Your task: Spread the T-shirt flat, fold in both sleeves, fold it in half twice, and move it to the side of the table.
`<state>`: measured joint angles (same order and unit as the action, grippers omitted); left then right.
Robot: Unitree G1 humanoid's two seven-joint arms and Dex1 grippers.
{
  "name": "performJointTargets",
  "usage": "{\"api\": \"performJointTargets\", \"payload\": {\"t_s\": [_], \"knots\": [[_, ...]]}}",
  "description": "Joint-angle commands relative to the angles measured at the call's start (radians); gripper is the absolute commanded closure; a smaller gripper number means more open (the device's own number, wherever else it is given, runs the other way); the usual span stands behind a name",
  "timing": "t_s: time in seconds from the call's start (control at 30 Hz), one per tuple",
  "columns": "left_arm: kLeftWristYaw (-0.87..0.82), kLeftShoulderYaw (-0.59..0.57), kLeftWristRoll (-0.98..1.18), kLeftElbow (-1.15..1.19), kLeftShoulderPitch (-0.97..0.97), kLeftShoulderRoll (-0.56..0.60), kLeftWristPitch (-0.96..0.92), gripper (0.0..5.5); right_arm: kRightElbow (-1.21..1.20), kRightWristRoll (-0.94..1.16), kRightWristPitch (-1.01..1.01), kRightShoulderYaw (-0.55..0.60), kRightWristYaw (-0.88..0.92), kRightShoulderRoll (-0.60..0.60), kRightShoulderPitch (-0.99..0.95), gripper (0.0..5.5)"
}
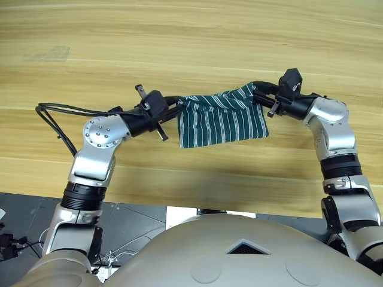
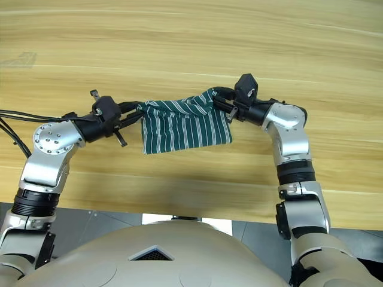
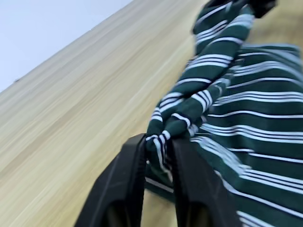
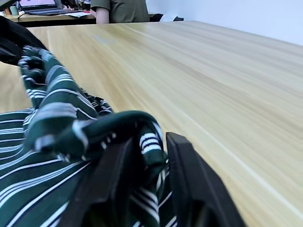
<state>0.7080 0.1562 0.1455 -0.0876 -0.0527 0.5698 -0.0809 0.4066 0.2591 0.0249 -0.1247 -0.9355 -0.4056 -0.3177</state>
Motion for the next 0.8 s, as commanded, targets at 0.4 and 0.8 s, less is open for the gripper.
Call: {"api": "performJointTargets", "payload": {"t_s": [0.4,0.8], "knots": [[-0.351,-0.178,-0.053,0.285,-0.081,-0.188,0.082,2.28,0.188,-0.126,0.287,0.079,0.239,0.075,-0.083,3.25],[-0.566,-0.394,-0.019,-0.034,-0.001,-0.275,0.183,2.20,0.145,-0.300,0.445,-0.174,0.097,0.150,-0.191,3.25]]}}
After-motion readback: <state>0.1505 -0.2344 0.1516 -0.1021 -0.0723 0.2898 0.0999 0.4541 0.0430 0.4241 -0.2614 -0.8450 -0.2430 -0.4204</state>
